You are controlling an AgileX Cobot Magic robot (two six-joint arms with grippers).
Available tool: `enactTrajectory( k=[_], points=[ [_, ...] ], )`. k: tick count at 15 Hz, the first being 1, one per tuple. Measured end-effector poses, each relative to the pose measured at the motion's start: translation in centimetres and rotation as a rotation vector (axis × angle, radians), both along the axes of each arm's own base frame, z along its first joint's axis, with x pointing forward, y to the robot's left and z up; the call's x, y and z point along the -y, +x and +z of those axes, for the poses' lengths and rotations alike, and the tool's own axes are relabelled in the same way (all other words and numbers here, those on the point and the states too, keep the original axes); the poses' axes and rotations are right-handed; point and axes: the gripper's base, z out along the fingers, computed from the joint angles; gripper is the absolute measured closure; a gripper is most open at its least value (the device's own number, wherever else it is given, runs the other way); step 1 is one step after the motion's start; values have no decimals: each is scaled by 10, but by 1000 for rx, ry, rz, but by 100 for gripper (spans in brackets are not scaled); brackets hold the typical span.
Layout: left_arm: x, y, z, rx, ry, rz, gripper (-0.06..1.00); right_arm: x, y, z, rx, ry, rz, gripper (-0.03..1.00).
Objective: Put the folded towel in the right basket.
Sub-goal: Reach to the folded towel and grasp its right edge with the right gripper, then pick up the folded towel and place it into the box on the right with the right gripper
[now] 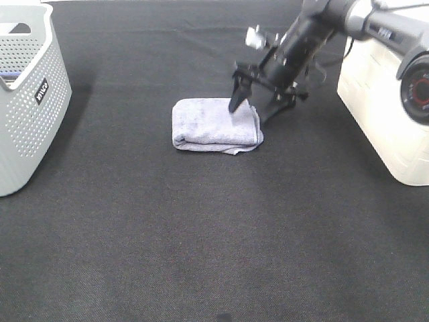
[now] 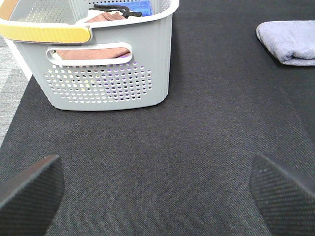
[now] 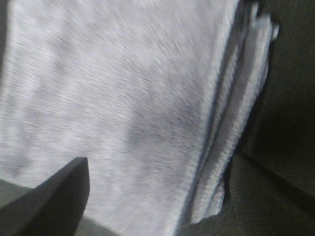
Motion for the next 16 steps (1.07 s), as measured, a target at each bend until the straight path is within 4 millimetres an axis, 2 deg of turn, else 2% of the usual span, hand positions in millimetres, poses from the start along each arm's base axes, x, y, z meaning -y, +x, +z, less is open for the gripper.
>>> enactTrajectory(
  k=[1, 4, 5, 6, 7, 8, 9, 10, 11, 13, 15, 16],
  points=[
    [0, 0, 0, 0, 0, 0, -3, 0, -1, -11, -23, -6, 1, 23],
    [0, 0, 0, 0, 0, 0, -3, -6, -2, -22, -51, 65, 15, 23],
    [0, 0, 0, 0, 0, 0, -3, -11, -3, -23, -63, 127, 22, 24],
    [0, 0, 0, 0, 0, 0, -3, -22, -6, -27, -66, 174, 55, 30],
    [0, 0, 0, 0, 0, 0, -3, -29, -10, -30, -63, 170, 79, 40],
    [0, 0, 0, 0, 0, 0, -3, -36, -13, -32, -62, 152, 101, 55],
    [0, 0, 0, 0, 0, 0, -3, -36, -13, -32, -62, 152, 101, 55],
    [0, 0, 0, 0, 0, 0, -3, -40, -15, -35, -64, 141, 113, 75],
    [0, 0, 0, 0, 0, 0, -3, -40, -15, -36, -65, 137, 114, 87],
    [0, 0, 0, 0, 0, 0, -3, -37, -15, -24, -33, 106, 126, 86],
    [0, 0, 0, 0, 0, 0, -3, -35, -14, 10, 50, 84, 151, 86],
    [0, 0, 0, 0, 0, 0, -3, -33, -14, 36, 104, 74, 160, 86]
  ],
)
